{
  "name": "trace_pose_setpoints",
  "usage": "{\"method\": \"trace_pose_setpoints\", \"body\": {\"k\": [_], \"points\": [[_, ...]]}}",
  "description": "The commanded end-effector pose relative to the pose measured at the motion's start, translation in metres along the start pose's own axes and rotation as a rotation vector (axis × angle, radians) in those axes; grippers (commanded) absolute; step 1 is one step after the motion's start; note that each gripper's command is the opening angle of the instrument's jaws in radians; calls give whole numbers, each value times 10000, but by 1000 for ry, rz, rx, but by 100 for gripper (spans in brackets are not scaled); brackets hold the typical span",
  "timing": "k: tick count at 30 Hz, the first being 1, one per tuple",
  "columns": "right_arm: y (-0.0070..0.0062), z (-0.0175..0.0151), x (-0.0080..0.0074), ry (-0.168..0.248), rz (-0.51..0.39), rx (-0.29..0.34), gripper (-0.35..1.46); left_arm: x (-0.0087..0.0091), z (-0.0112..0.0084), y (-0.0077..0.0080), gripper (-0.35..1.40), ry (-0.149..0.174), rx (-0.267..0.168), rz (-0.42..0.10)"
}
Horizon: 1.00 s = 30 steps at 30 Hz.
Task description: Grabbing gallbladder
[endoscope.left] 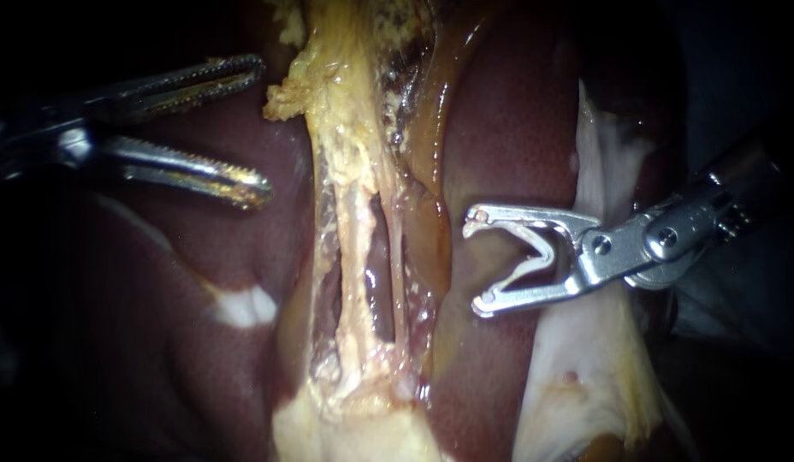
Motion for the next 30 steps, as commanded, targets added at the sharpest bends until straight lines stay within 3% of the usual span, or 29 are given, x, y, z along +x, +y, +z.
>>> {"method": "trace_pose_setpoints", "body": {"k": [1, 8, 19, 25, 28, 29, 30], "points": [[0, 0, 0, 0, 0, 0, 57, 1, 7, 2, 74, 2, 0, -12], [0, 1, 0, 0, 0, 0, 57, 2, 32, 7, 71, 3, -10, -69], [0, 2, 0, 1, 0, -1, 57, 8, 41, 19, 51, 4, -15, -136], [0, 2, 0, 1, 0, 0, 57, 14, 42, 29, 17, 5, -16, -189], [-1, 2, 0, 1, 0, 0, 57, 17, 39, 34, -15, 8, -22, -213], [-1, 2, 0, 1, 0, 0, 57, 18, 37, 35, -35, 8, -24, -213], [-1, 2, 0, 1, 0, 0, 57, 18, 36, 36, -35, 8, -24, -213]]}}
